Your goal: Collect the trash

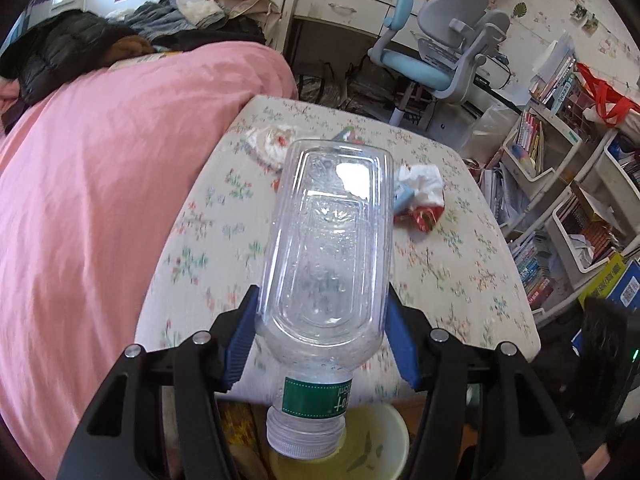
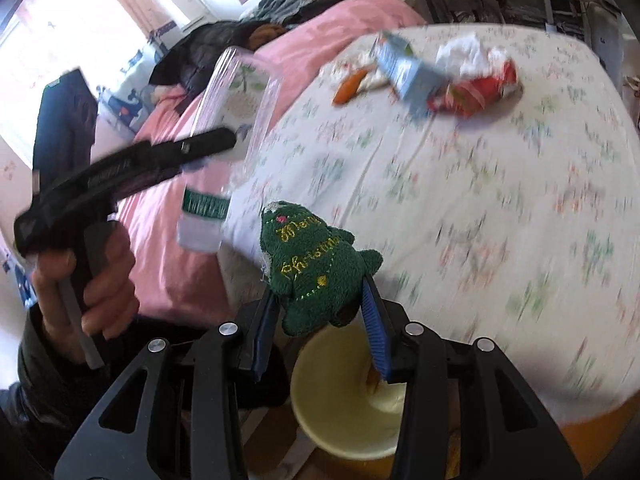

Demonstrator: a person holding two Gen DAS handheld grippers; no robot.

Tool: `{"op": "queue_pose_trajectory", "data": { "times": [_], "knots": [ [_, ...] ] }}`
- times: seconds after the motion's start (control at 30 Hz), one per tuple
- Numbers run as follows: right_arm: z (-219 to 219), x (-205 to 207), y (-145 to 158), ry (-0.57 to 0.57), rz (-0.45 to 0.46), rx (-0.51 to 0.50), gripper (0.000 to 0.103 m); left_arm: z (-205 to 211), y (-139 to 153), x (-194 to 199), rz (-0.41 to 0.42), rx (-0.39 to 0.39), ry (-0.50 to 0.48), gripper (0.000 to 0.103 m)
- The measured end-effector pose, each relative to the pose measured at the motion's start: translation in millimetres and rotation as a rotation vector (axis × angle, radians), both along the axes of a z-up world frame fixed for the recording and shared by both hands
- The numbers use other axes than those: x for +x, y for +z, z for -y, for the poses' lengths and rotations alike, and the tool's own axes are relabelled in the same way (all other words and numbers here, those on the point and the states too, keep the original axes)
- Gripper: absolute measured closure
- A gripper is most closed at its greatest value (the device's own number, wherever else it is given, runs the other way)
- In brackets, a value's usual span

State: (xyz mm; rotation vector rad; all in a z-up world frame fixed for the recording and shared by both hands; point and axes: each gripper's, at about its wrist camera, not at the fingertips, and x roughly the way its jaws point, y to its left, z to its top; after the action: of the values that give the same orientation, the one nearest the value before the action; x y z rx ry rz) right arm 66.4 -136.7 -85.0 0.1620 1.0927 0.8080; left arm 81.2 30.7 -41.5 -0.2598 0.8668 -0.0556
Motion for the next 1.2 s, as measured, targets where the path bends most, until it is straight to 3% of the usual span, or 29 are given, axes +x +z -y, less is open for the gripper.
{"op": "queue_pose_trajectory", "data": {
  "times": [0.2, 0.23, 0.4, 0.67, 0.9, 0.93, 1.03, 1.2],
  "knots": [
    [-5.7, -36.5, -29.0, 0.012, -0.085, -0.051, 0.064, 9.5, -8.0, -29.3, -0.01, 0.009, -0.012, 0.045],
    [-7.2, -41.2, -32.2, 0.012, -0.091, -0.077, 0.059, 12.0, -9.6, -33.6, -0.012, 0.014, -0.018, 0.045],
    [6.2, -50.5, -38.5, -0.069, -0.104, -0.117, 0.054, 22.7, -21.7, -56.3, -0.039, 0.034, -0.037, 0.045],
    [58.3, -48.7, -13.2, -0.3, -0.008, -0.055, 0.044, 51.5, -41.5, -78.8, -0.101, 0.067, -0.104, 0.045],
    [81.8, -47.6, 3.8, -0.41, 0.065, -0.006, 0.04, 78.5, -81.9, -91.2, -0.293, 0.116, -0.178, 0.044],
    [84.2, -45.3, 4.2, -0.416, 0.07, -0.003, 0.038, 81.2, -84.9, -91.8, -0.309, 0.133, -0.182, 0.04],
    [84.6, -43.4, 7.2, -0.427, 0.083, -0.006, 0.035, 83.7, -84.9, -91.5, -0.307, 0.155, -0.193, 0.03],
    [85.1, -42.4, 5.2, -0.442, 0.093, -0.008, 0.034, 76.0, -76.0, -89.9, -0.245, 0.152, -0.147, 0.027]
  ]
}}
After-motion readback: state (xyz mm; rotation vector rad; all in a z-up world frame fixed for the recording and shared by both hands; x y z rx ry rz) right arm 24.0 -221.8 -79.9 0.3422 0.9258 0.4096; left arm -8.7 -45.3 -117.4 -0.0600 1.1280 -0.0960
